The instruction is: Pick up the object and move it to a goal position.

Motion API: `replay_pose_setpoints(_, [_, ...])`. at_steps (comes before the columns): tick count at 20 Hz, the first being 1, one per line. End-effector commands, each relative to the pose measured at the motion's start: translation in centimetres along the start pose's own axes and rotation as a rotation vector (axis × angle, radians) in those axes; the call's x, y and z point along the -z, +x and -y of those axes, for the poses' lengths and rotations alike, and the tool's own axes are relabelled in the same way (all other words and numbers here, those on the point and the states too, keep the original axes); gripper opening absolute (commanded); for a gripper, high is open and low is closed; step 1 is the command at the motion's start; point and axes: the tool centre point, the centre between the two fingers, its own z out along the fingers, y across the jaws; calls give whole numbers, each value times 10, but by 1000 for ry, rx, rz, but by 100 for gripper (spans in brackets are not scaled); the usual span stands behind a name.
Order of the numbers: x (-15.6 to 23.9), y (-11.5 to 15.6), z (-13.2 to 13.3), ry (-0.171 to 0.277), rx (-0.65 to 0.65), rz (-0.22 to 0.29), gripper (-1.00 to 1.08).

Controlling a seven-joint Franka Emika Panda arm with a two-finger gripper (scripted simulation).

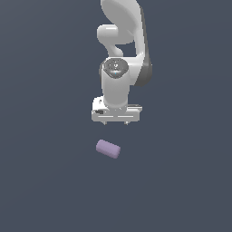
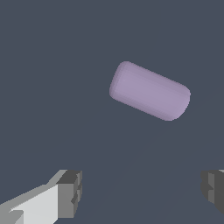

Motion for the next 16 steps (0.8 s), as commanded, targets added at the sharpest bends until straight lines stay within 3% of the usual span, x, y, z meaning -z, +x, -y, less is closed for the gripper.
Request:
replay_pose_setpoints(1, [0,0,0,0,0,0,100])
replay_pose_setpoints(16, [6,-1,0,-4,-17,2,100])
